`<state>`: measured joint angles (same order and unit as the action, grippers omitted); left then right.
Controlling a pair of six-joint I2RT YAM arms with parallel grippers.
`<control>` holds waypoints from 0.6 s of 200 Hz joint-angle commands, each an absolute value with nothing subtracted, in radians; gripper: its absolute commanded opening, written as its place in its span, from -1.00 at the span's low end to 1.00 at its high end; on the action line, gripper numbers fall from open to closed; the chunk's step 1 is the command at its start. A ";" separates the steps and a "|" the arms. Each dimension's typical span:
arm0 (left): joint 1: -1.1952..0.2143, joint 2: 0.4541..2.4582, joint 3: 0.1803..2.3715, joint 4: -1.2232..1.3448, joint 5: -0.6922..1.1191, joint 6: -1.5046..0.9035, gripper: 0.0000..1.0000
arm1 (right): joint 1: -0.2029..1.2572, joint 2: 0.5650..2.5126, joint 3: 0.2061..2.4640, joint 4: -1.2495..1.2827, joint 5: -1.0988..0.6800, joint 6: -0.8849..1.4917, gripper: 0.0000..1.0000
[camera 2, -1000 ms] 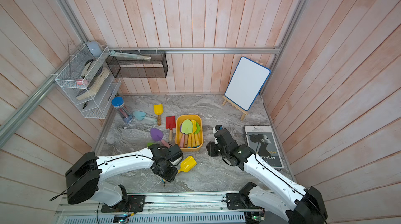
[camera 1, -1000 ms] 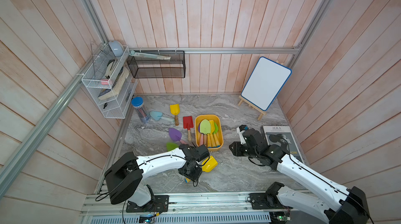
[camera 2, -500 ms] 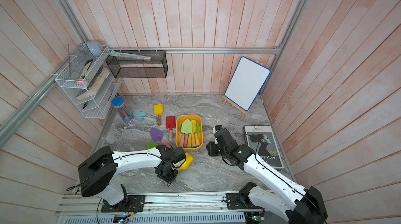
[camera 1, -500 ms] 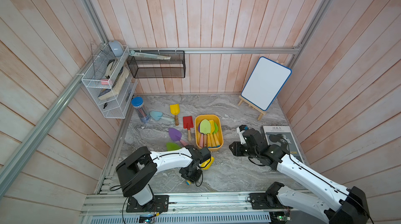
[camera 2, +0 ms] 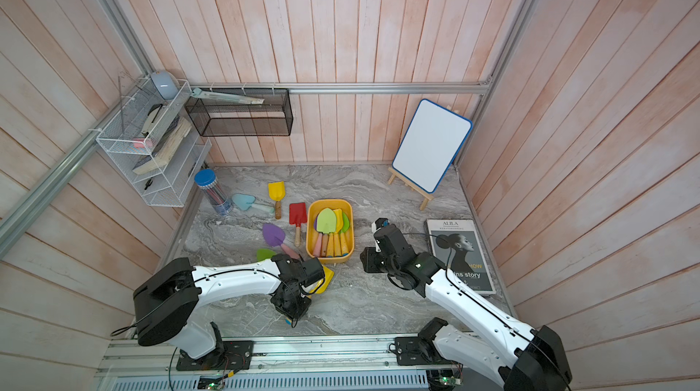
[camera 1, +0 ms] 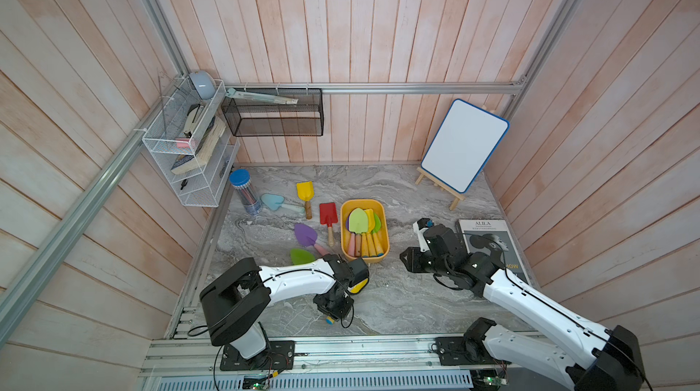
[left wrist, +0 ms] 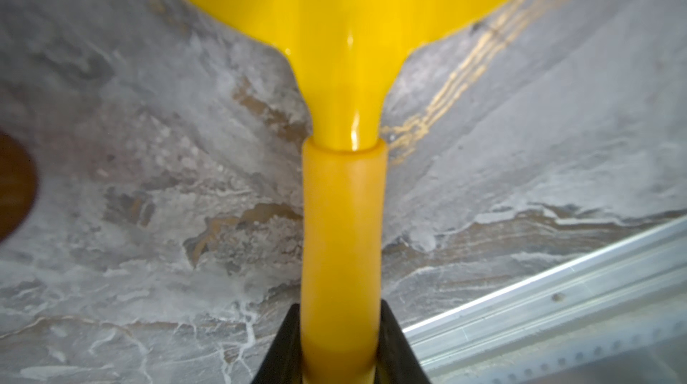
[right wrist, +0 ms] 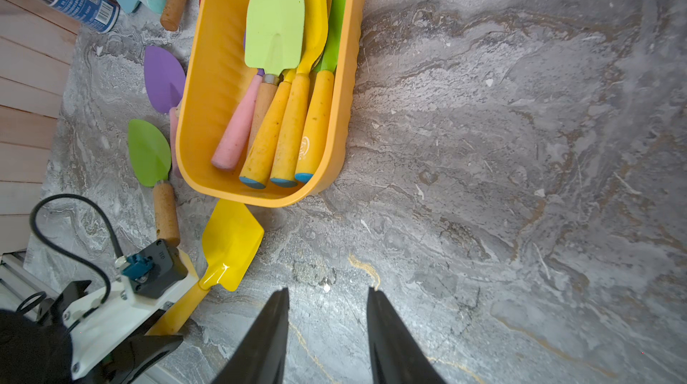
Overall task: Put the shovel into the storage box
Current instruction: Pick up the shovel from the center of the board.
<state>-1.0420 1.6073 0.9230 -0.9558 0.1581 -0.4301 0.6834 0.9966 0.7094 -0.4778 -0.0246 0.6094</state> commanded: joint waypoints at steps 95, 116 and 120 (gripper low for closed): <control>-1.176 1.525 1.113 -1.098 0.213 -0.455 -0.91 | 0.679 0.959 0.732 -0.518 -0.013 0.644 -0.20; -1.174 1.533 1.203 -1.125 0.168 -0.496 -0.91 | 0.680 0.953 0.767 -0.555 0.009 0.661 -0.20; -1.169 1.538 1.223 -1.130 0.162 -0.508 -0.91 | 0.681 0.951 0.774 -0.561 0.015 0.665 -0.21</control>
<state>-1.1748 1.5574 1.1213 -1.0985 0.2020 -0.4541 0.6834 0.9684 0.7166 -0.5030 -0.0212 0.6342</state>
